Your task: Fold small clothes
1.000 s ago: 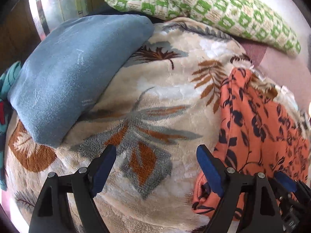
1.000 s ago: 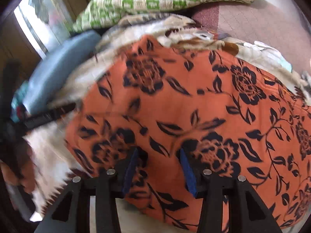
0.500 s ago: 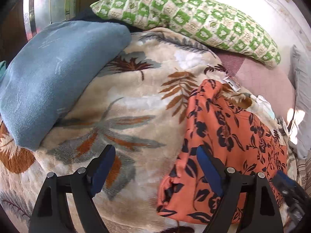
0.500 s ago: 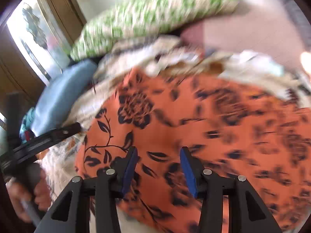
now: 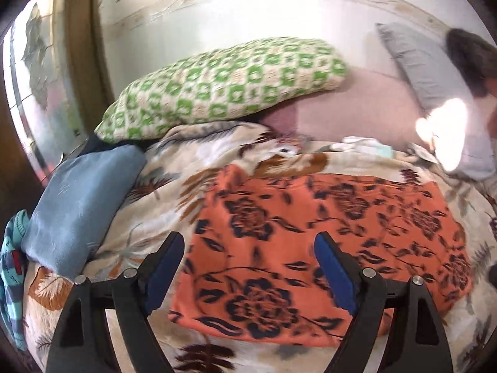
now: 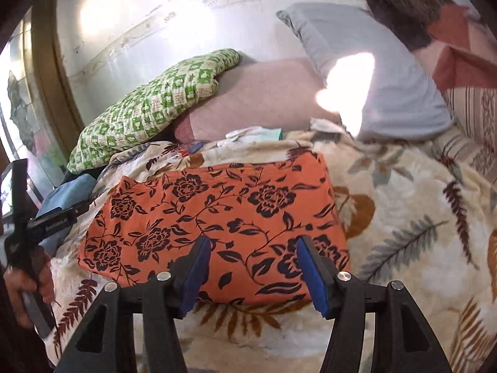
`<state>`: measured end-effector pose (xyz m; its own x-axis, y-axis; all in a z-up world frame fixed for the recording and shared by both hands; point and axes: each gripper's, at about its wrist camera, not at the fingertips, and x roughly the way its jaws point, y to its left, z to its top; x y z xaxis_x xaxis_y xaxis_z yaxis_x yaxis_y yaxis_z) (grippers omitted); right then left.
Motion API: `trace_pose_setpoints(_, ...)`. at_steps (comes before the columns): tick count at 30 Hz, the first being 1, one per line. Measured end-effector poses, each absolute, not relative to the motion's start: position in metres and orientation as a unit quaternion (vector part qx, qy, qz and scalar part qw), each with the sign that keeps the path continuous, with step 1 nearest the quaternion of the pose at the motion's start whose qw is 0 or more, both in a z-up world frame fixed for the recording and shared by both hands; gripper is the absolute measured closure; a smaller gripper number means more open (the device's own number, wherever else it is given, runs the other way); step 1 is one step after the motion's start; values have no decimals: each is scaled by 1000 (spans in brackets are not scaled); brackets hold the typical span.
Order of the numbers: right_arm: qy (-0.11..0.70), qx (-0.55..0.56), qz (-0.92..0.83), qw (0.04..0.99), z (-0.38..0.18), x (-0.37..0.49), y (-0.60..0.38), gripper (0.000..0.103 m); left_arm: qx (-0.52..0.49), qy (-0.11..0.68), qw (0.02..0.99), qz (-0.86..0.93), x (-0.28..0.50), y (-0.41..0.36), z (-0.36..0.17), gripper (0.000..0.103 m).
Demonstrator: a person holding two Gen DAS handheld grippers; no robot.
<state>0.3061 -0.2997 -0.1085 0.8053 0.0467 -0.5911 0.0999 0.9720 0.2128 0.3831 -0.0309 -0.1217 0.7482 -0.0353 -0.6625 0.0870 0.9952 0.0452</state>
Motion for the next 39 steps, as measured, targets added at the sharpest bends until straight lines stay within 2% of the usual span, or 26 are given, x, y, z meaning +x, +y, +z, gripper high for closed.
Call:
trace_pose_setpoints(11, 322, 96, 41, 941, -126, 311, -273, 41, 41, 315, 948, -3, 361, -44, -110, 12)
trace_pose_setpoints(39, 329, 86, 25, 940, -140, 334, -271, 41, 65, 355, 933, 3, 379, -46, -142, 12)
